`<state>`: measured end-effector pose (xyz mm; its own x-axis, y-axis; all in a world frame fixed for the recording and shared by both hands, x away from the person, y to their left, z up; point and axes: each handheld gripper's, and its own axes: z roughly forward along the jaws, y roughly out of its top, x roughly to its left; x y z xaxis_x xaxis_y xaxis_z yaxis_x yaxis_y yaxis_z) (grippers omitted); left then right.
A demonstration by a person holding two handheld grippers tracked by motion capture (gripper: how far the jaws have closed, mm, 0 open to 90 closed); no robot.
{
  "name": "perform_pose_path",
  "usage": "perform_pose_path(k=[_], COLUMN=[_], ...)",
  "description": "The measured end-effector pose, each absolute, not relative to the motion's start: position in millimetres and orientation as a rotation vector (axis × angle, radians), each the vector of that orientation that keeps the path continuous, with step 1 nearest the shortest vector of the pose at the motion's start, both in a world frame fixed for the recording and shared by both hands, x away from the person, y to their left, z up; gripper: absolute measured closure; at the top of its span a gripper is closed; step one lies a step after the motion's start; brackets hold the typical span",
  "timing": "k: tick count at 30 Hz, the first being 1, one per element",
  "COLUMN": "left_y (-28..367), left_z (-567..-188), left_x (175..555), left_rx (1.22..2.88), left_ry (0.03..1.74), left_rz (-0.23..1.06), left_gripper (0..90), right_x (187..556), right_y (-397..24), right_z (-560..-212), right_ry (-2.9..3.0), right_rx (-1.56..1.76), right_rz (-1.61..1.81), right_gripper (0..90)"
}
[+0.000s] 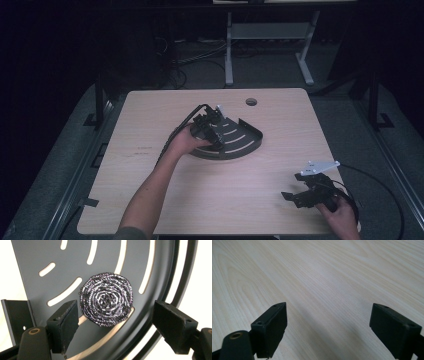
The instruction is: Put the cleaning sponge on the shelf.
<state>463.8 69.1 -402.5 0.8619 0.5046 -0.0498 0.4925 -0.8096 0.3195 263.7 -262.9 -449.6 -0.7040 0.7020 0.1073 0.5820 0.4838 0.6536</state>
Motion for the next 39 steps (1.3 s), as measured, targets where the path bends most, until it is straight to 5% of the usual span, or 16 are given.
perform_pose_path(k=[39], left_y=[111], left_z=[-379], left_x=[408], left_rx=[2.624], left_ry=[0.696], left_rz=[0.097], left_gripper=[20.9], right_x=[264], right_y=[-262], right_z=[-450], right_ry=[2.545], right_rx=[1.107], right_rz=[1.007], right_gripper=[14.2])
